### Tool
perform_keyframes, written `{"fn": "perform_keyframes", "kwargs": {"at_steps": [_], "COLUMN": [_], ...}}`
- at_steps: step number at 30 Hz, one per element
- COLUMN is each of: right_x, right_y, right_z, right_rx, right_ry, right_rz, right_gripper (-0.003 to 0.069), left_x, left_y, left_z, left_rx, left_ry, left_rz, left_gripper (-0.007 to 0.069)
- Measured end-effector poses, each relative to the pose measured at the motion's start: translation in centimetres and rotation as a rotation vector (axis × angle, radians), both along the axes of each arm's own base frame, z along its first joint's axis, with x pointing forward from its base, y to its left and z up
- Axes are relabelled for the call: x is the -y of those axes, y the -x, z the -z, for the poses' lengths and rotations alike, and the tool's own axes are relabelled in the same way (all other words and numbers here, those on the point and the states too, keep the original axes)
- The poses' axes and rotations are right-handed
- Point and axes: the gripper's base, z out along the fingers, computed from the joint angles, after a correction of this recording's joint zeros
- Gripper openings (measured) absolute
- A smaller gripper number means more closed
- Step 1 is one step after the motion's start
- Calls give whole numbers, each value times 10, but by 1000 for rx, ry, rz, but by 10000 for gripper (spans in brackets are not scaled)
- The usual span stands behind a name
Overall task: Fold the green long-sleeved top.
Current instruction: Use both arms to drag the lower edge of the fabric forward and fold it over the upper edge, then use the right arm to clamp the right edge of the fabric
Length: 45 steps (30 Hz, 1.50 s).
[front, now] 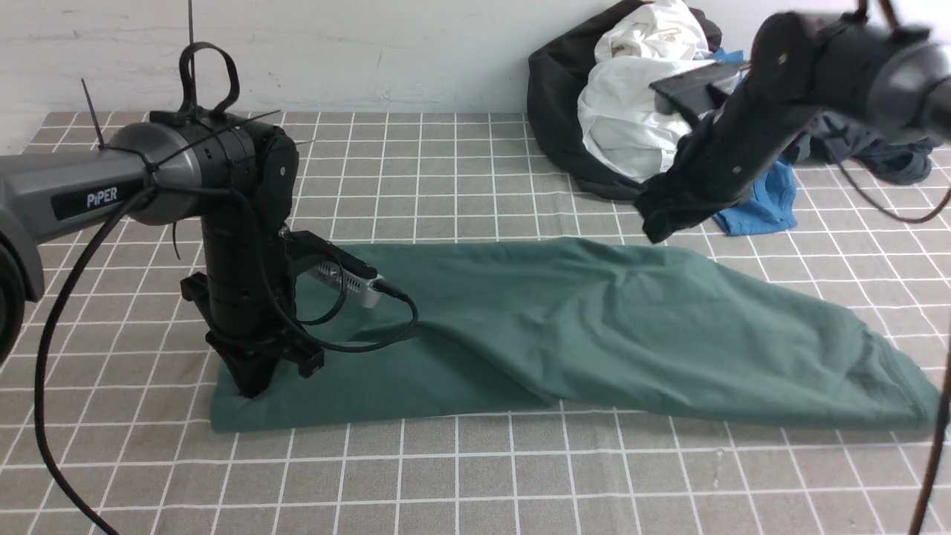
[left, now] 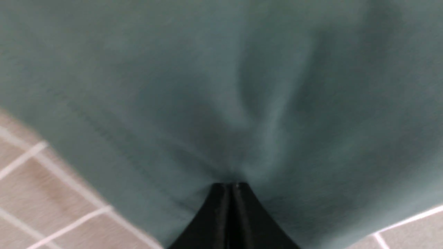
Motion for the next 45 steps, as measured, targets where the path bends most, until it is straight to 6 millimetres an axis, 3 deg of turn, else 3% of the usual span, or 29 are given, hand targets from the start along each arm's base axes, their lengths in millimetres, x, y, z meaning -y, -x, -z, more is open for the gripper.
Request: {"fn": "perform_keyframes", "kwargs": {"at_steps": [4, 7, 9, 12, 17, 22, 28, 32, 37, 42, 45], "right_x": [22, 34, 50, 75, 120, 158, 186, 192, 190, 180, 172], "right_y": [21, 36, 60, 92, 125, 127, 112, 107, 103, 100, 99], "right_z": [-44, -55, -62, -51, -5, 38, 89, 102, 104, 104, 104], "right_rx": [11, 10, -12, -90, -187, -211, -285, -306, -315, -306, -306], "right_ry": [-11, -15, -16, -8, -14, -28, -29, -19, -21, 1, 10], "right_rz": [46, 80, 121, 188, 370, 541, 664, 699, 690, 626, 598], "right_gripper": [364, 356, 345, 338, 337, 387, 531, 559, 559, 449, 237], "left_x": [-1, -2, -2, -1, 3, 4, 5, 5, 5, 5, 5], "left_y": [2, 4, 6, 8, 9, 10, 10, 11, 11, 10, 9], "left_z": [-19, -28, -38, -45, -46, -45, -44, -44, -44, -40, -36], "left_rx": [49, 71, 94, 106, 97, 89, 87, 85, 84, 74, 64], "left_ry": [5, 11, 19, 41, 81, 96, 98, 98, 100, 97, 96], "left_rz": [0, -1, -2, -10, -22, -22, -22, -21, -21, -21, -21], "left_gripper": [-8, -8, -8, -8, -8, -8, -8, -8, -8, -8, -8]}}
